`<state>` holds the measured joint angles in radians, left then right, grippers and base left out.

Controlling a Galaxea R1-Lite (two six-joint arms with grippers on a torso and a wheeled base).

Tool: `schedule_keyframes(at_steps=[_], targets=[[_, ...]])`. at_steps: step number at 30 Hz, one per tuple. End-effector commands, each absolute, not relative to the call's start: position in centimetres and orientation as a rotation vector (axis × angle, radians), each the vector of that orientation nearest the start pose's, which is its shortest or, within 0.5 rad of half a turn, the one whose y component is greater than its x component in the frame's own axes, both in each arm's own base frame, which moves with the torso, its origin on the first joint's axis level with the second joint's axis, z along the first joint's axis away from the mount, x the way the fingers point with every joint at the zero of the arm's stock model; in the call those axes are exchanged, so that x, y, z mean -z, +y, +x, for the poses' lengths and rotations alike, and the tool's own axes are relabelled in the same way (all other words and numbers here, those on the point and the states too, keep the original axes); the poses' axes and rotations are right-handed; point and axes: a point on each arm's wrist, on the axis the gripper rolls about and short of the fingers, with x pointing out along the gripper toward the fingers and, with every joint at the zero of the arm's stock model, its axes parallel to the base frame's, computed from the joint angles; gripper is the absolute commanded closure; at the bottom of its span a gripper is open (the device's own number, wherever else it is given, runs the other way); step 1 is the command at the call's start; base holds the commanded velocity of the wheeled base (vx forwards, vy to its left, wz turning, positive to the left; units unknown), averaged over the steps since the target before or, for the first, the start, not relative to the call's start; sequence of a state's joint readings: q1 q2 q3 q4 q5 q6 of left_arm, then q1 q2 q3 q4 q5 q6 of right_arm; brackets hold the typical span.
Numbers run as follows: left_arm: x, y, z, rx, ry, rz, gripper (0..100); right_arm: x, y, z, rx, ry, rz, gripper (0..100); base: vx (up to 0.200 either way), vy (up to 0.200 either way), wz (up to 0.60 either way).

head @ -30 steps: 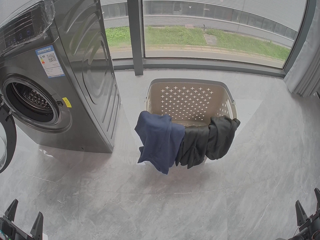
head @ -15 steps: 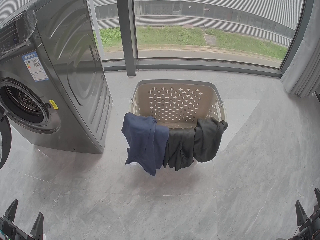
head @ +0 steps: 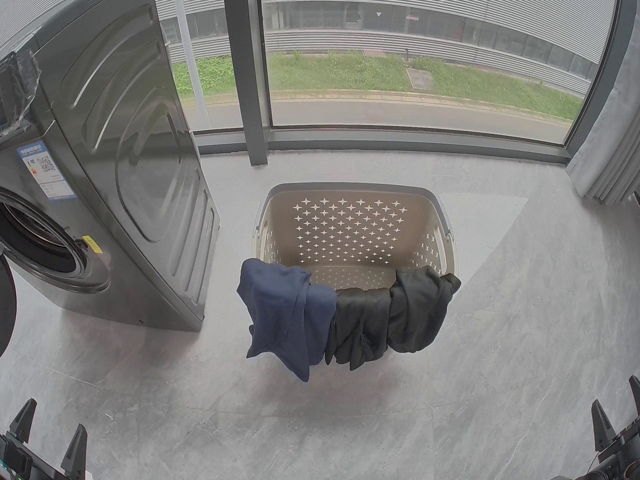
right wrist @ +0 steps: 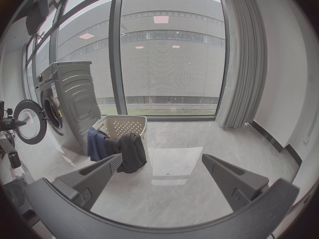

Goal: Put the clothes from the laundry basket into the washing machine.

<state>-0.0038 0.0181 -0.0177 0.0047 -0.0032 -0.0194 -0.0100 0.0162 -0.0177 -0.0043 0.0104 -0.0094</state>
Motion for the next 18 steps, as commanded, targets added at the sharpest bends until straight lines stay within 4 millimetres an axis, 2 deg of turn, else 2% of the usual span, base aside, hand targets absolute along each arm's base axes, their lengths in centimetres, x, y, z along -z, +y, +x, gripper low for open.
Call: schedule_keyframes(at_steps=[1, 7, 8, 11, 14, 15, 18], targets=[[-7.6, 0.0, -2.3, 0.006, 0.008, -0.021, 0, -7.6, 0.0, -2.2, -0.002, 0.008, -0.009, 0, 0.0, 0.0, 0.0], [-7.6, 0.0, -2.3, 0.006, 0.008, -0.02, 0, -7.7, 0.0, -2.2, 0.0, -0.002, 0.003, 0, 0.0, 0.0, 0.0], [-7.6, 0.0, -2.3, 0.006, 0.008, -0.02, 0, -8.3, 0.1, -2.4, -0.005, -0.035, 0.0, 0, 0.0, 0.0, 0.0], [-7.6, 0.0, -2.3, 0.006, 0.008, -0.02, 0, -11.7, 0.1, -3.1, 0.004, -0.149, 0.0, 0, 0.0, 0.0, 0.0], [-7.6, 0.0, -2.3, 0.006, 0.008, -0.017, 0, -11.7, 0.0, -1.7, -0.018, 0.025, 0.002, 0, 0.0, 0.0, 0.0], [-7.6, 0.0, -2.3, 0.006, 0.008, -0.018, 0, -10.9, 0.1, -0.6, -0.042, 0.15, 0.009, 0, 0.0, 0.0, 0.0], [-7.6, 0.0, -2.3, 0.006, 0.008, -0.018, 0, -10.0, 0.2, 1.5, -0.108, 0.336, 0.057, 0, 0.0, 0.0, 0.0]])
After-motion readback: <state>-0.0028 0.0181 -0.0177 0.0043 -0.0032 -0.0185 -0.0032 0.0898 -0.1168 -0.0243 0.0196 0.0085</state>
